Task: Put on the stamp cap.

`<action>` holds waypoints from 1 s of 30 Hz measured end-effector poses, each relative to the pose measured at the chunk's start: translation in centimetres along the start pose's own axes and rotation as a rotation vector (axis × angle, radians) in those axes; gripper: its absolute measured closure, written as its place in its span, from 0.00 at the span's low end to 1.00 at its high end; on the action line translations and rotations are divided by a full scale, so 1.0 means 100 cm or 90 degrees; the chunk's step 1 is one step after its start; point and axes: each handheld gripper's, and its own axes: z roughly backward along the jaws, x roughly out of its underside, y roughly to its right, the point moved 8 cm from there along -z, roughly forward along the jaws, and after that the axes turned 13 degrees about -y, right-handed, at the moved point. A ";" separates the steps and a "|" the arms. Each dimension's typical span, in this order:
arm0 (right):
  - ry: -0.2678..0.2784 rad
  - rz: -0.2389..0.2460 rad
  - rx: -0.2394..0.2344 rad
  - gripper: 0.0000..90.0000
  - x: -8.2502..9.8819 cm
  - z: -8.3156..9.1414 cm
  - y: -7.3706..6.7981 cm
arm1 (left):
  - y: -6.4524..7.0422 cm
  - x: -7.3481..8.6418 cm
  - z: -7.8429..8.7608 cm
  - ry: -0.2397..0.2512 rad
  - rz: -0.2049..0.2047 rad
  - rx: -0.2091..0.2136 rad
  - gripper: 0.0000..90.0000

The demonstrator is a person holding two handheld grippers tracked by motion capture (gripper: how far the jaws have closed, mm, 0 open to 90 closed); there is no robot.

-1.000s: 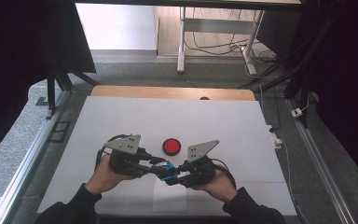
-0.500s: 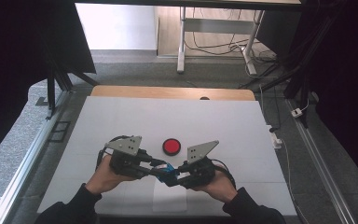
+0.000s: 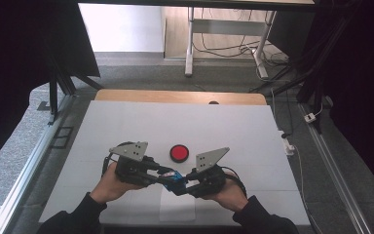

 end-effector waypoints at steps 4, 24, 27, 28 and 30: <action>0.003 0.002 0.003 0.77 0.000 0.000 0.000 | 0.000 0.000 0.000 -0.002 -0.003 -0.004 0.78; 0.010 -0.024 0.058 0.64 0.003 0.001 0.008 | -0.003 -0.002 0.004 -0.021 0.012 -0.056 0.78; 0.010 -0.027 0.064 0.61 0.004 0.001 0.008 | -0.004 -0.002 0.005 -0.024 0.018 -0.062 0.78; 0.009 -0.027 0.065 0.60 0.004 0.001 0.008 | -0.004 -0.002 0.005 -0.026 0.019 -0.065 0.78; 0.010 -0.031 0.070 0.58 0.004 0.001 0.008 | -0.004 -0.001 0.005 -0.030 0.022 -0.070 0.78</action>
